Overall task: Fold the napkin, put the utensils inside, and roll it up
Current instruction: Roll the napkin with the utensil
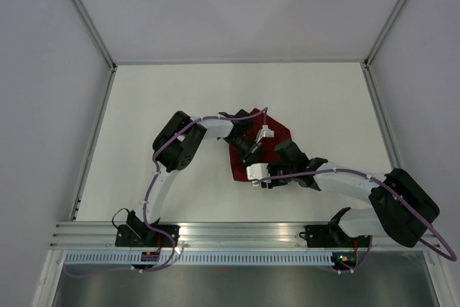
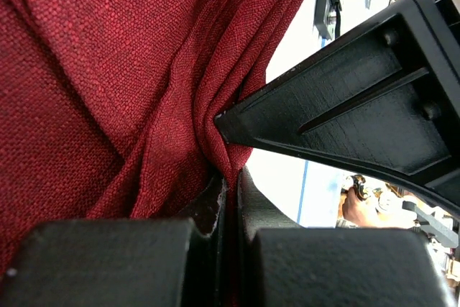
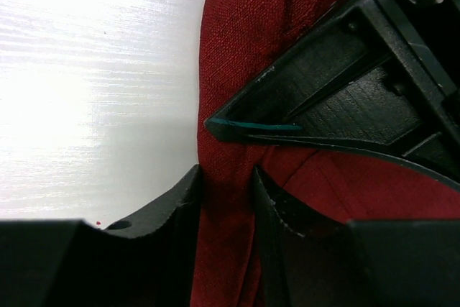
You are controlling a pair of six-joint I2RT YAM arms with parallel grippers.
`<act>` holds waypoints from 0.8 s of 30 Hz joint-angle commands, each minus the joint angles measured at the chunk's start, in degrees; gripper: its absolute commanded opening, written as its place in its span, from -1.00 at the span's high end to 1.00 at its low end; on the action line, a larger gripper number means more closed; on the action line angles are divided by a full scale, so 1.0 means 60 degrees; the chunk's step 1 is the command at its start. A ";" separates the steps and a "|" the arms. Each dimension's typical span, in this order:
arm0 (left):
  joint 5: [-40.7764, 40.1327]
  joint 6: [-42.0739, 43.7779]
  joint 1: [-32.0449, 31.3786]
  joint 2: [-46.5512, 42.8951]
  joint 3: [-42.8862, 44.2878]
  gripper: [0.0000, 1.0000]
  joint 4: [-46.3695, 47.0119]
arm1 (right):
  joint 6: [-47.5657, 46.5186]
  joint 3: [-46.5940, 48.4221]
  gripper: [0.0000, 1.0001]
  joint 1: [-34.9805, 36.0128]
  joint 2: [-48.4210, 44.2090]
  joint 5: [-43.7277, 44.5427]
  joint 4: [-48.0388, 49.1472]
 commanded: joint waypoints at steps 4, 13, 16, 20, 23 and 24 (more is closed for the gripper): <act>-0.1310 0.0753 0.0000 -0.0173 -0.0415 0.89 -0.0062 | -0.0355 -0.0028 0.35 0.0030 0.0859 0.0175 -0.1200; -0.1339 -0.0287 0.0029 -0.0876 -0.0429 0.56 0.0875 | -0.0281 0.0791 0.66 -0.0159 0.1913 -0.0424 -0.2620; -0.1456 -0.0507 0.0029 -0.1168 -0.0517 0.53 0.1285 | -0.0340 0.1348 0.68 -0.0350 0.2440 -0.0819 -0.3440; -0.1967 -0.0843 0.0029 -0.1579 -0.0707 0.51 0.1783 | -0.0384 0.1832 0.69 -0.0468 0.3070 -0.1070 -0.4158; -0.2728 -0.1034 0.0072 -0.1843 -0.0795 0.52 0.2032 | -0.0268 0.2110 0.70 -0.0482 0.3451 -0.1187 -0.4452; -0.2774 -0.1093 0.0145 -0.1915 -0.0839 0.52 0.2106 | -0.0252 0.2241 0.70 -0.0482 0.3525 -0.1216 -0.4526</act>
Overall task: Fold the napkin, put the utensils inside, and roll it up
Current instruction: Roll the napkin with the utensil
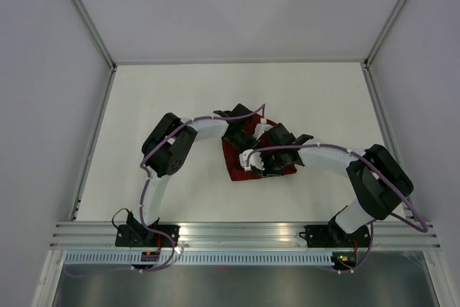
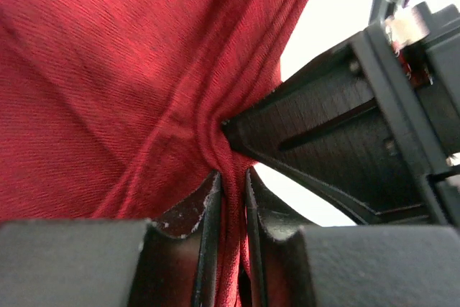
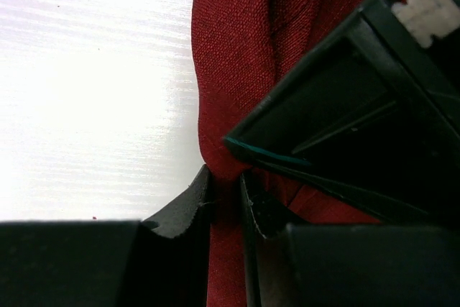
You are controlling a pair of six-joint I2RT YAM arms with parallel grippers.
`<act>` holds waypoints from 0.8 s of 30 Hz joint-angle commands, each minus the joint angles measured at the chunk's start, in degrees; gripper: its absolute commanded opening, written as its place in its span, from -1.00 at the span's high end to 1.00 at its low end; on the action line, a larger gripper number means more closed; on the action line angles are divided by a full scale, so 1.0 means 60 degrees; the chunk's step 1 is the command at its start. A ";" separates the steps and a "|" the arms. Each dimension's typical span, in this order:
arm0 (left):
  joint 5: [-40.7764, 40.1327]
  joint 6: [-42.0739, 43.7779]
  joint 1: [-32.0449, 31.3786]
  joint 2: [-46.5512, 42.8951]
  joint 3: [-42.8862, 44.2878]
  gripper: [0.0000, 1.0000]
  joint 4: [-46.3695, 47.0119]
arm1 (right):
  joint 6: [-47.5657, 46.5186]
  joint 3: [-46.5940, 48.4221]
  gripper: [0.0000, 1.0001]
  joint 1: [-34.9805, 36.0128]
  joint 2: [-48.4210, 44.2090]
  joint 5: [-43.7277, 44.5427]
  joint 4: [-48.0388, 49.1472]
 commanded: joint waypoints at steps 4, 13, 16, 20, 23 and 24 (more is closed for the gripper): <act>-0.1596 -0.0741 0.0278 -0.1090 -0.0406 0.49 0.1620 | 0.0160 -0.0164 0.70 0.0035 0.1465 -0.0223 -0.1963; -0.3500 -0.0932 0.0688 -0.1896 -0.0759 0.49 0.2206 | 0.0657 0.0729 0.70 -0.0038 0.2212 -0.0764 -0.2783; -0.4247 -0.1136 0.0936 -0.2335 -0.0964 0.49 0.2557 | 0.0775 0.1197 0.70 -0.0038 0.2534 -0.0999 -0.3266; -0.5547 -0.1765 0.1434 -0.3184 -0.1374 0.49 0.3318 | 0.0863 0.1914 0.71 -0.0053 0.3206 -0.1233 -0.3968; -0.6297 -0.2248 0.1975 -0.4136 -0.1870 0.50 0.3948 | 0.0776 0.2514 0.71 -0.0185 0.3864 -0.1541 -0.4626; -0.6488 -0.2366 0.2035 -0.4414 -0.2003 0.50 0.4110 | 0.0761 0.2662 0.71 -0.0214 0.4042 -0.1614 -0.4760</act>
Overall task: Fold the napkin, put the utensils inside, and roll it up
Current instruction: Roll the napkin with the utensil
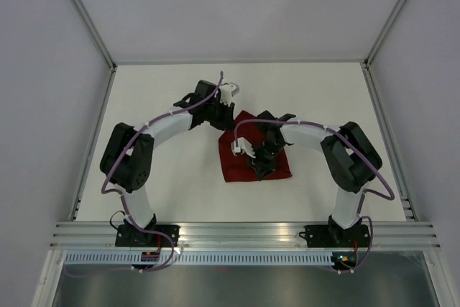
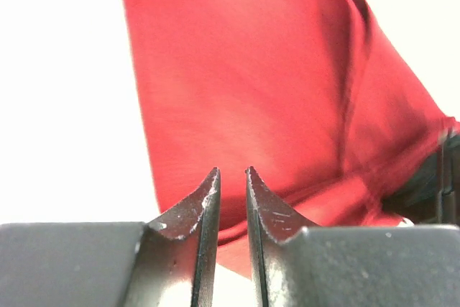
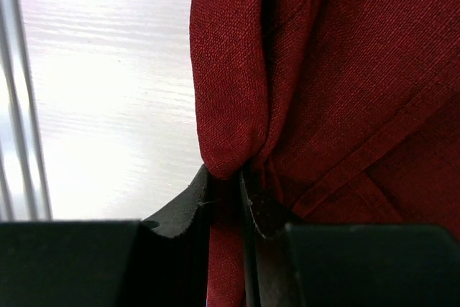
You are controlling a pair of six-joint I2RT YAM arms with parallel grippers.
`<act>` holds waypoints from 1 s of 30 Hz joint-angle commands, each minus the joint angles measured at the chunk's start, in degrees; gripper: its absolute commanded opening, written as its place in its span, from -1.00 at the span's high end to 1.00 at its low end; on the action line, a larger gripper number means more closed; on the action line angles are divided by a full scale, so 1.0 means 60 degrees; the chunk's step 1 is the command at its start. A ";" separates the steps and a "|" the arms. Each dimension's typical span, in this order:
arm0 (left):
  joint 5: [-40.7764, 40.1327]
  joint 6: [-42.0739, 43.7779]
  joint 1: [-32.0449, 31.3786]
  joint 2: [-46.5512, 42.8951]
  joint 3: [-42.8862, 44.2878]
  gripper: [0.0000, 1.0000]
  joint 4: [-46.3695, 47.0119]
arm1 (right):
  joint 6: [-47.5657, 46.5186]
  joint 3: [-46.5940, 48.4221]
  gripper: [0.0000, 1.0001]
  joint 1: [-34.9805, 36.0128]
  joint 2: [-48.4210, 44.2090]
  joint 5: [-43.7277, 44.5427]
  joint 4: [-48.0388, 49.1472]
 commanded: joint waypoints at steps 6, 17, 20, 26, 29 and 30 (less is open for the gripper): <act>-0.1961 -0.1089 0.0411 -0.3343 -0.1370 0.49 0.2357 | -0.0278 0.0968 0.71 -0.0273 0.2796 -0.0440 -0.2697; -0.3529 0.0812 -0.1167 -0.6611 -0.4811 0.51 0.5445 | -0.0264 0.2419 0.73 -0.1050 0.4336 -0.0674 -0.3563; -0.3749 0.1720 -0.1972 -0.7022 -0.5268 0.55 0.5567 | -0.0249 0.2347 0.73 -0.1124 0.4336 -0.0630 -0.3475; -0.4729 0.3596 -0.4095 -0.6613 -0.5459 0.58 0.5303 | -0.0206 0.2244 0.73 -0.1182 0.4379 -0.0659 -0.3285; -0.5125 0.4182 -0.4960 -0.6087 -0.5475 0.51 0.5098 | -0.0162 0.2229 0.73 -0.1212 0.4409 -0.0674 -0.3226; -0.5126 0.4459 -0.5153 -0.5955 -0.5489 0.49 0.5011 | -0.0147 0.2229 0.73 -0.1212 0.4409 -0.0689 -0.3226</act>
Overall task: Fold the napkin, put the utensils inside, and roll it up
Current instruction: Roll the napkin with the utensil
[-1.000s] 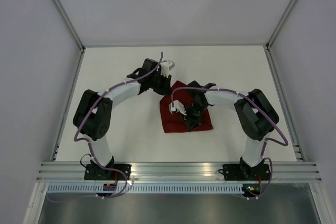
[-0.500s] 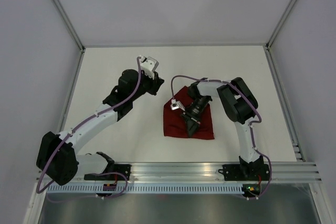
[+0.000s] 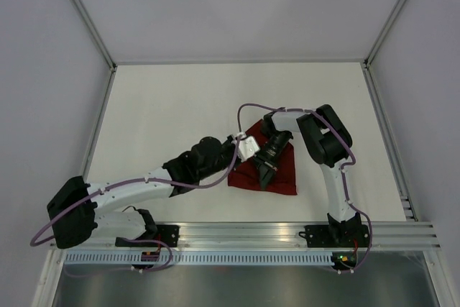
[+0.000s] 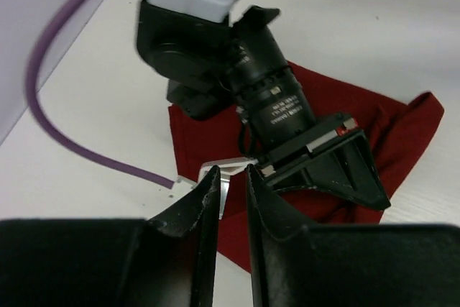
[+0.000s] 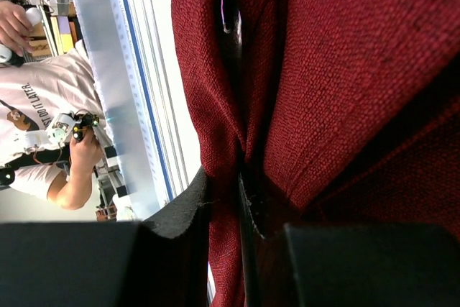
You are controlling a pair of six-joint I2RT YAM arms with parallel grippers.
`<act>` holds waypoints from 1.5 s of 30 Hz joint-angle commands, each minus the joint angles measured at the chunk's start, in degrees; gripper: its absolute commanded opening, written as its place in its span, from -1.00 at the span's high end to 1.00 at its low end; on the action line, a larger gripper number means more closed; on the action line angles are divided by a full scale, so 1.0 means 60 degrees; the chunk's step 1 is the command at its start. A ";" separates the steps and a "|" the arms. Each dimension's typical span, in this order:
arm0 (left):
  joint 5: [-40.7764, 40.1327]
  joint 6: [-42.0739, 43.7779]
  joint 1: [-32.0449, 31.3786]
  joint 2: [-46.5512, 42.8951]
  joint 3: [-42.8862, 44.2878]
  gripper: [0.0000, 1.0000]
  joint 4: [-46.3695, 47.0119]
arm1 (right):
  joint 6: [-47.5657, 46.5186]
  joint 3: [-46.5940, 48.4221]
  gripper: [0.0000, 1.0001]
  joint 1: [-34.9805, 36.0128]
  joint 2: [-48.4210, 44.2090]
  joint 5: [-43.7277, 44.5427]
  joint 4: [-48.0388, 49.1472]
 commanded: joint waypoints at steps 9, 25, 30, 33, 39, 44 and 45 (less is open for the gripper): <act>-0.1316 0.1725 -0.2395 0.1959 -0.0515 0.43 0.0201 | -0.0434 -0.0365 0.72 -0.0112 0.0638 0.2138 0.1652; -0.1462 0.2237 -0.3114 0.3833 -0.0779 0.14 0.1490 | -0.0420 -0.0394 0.72 -0.0127 0.0653 0.2182 0.1667; -0.1754 0.2383 -0.3085 0.4259 -0.0808 0.12 0.1915 | -0.0420 -0.0379 0.72 -0.0127 0.0682 0.2182 0.1652; -0.1770 0.2325 -0.3011 0.4493 -0.0823 0.12 0.2135 | -0.0420 -0.0379 0.73 -0.0127 0.0682 0.2182 0.1652; -0.1492 0.2178 -0.2894 0.4830 -0.0779 0.20 0.1916 | -0.0434 -0.0409 0.73 -0.0127 0.0682 0.2182 0.1638; -0.1199 0.1901 -0.2704 0.5021 -0.0618 0.47 0.1579 | -0.0463 -0.0409 0.73 -0.0141 0.0682 0.2167 0.1623; -0.1068 0.1842 -0.2689 0.5094 -0.0531 0.55 0.1405 | -0.0464 -0.0423 0.73 -0.0141 0.0682 0.2167 0.1608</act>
